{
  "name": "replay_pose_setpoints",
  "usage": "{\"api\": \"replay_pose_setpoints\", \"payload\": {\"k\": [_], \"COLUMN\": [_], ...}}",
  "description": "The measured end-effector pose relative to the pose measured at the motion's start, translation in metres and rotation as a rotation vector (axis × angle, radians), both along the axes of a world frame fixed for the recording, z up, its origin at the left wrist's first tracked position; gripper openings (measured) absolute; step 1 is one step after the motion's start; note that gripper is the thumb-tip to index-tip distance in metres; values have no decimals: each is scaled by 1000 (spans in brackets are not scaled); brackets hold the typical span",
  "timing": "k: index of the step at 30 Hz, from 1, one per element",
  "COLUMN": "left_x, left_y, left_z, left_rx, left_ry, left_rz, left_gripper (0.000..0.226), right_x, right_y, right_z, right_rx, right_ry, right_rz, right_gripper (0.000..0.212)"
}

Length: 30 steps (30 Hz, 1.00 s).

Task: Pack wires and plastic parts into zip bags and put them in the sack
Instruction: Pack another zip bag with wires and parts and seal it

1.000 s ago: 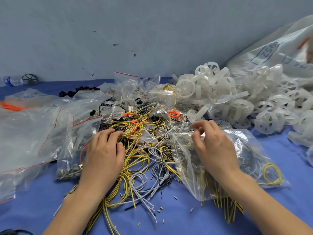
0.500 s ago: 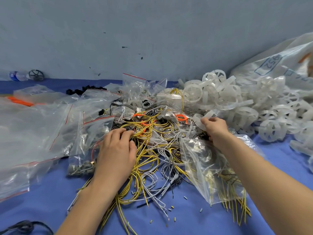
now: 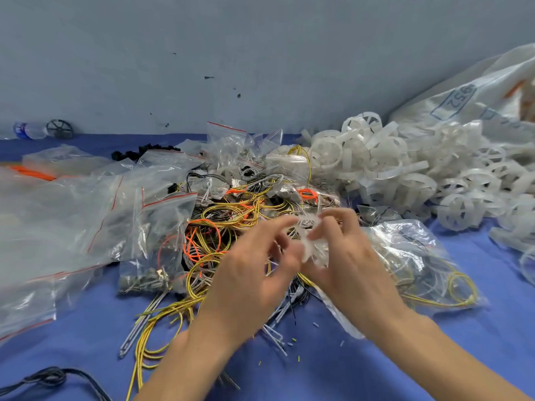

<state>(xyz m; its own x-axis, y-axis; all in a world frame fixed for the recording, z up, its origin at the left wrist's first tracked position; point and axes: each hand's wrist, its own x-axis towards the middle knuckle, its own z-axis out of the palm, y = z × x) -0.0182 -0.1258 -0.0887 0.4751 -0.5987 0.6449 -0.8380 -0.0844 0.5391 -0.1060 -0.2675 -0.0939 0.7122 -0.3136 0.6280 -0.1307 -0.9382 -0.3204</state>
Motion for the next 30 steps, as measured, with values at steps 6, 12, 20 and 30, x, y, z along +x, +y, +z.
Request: {"api": "replay_pose_setpoints", "payload": {"k": [6,12,20,30], "left_x": [-19,-17,-9,-8], "left_y": [-4,-4,-14,-17], "left_z": [-15,-23,-14,-17], "left_rx": [101,78,-316,-171], "left_ry": [-3,183,1168,1399], "left_rz": [-98,40,-85,-258], "left_gripper": [25,19,21,23], "right_x": [-26,-29,-29,-27], "right_y": [0,-5,-20,-28], "right_z": [-17,-13,-13,-12], "right_rx": [36,40,59,323], "right_ry": [-50,-34,221,162], "right_rz": [-39,56,-164,-176], "right_gripper": [41,54,55,8]}}
